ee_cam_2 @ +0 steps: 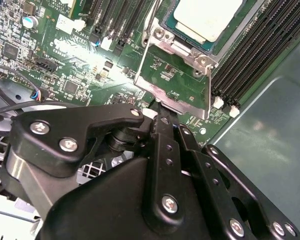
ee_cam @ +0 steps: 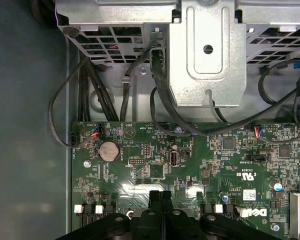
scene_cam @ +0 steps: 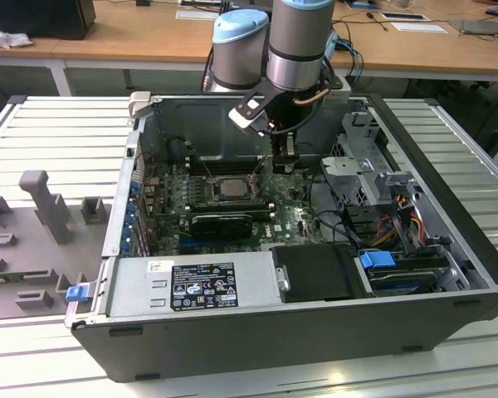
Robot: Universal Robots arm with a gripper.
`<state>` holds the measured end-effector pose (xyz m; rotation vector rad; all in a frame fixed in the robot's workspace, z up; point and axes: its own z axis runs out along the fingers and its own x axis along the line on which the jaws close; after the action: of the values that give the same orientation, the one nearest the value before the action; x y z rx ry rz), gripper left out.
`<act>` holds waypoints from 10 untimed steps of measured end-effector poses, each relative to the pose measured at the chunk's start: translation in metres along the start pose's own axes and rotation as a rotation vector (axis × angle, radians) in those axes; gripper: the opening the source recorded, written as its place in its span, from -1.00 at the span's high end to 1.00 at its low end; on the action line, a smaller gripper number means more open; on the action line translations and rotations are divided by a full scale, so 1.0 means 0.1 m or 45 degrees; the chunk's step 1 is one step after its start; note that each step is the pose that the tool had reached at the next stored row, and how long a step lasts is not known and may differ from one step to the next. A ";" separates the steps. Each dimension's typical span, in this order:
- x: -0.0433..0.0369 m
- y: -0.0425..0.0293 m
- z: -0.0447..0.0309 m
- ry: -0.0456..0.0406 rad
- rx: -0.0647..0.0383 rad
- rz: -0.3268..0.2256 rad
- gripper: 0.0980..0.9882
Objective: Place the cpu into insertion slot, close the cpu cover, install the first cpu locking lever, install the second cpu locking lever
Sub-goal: 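Close the cpu cover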
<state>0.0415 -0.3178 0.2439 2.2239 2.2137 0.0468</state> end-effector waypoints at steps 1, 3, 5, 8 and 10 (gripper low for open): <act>0.000 0.000 0.000 0.000 0.000 0.000 0.98; 0.000 -0.001 0.000 0.000 0.000 0.000 0.98; 0.000 -0.041 -0.001 0.000 0.000 0.000 0.98; 0.000 -0.041 -0.001 0.000 0.000 0.000 0.98; 0.000 -0.042 -0.001 0.000 0.000 0.000 0.98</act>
<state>0.0373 -0.3178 0.2439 2.2240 2.2136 0.0467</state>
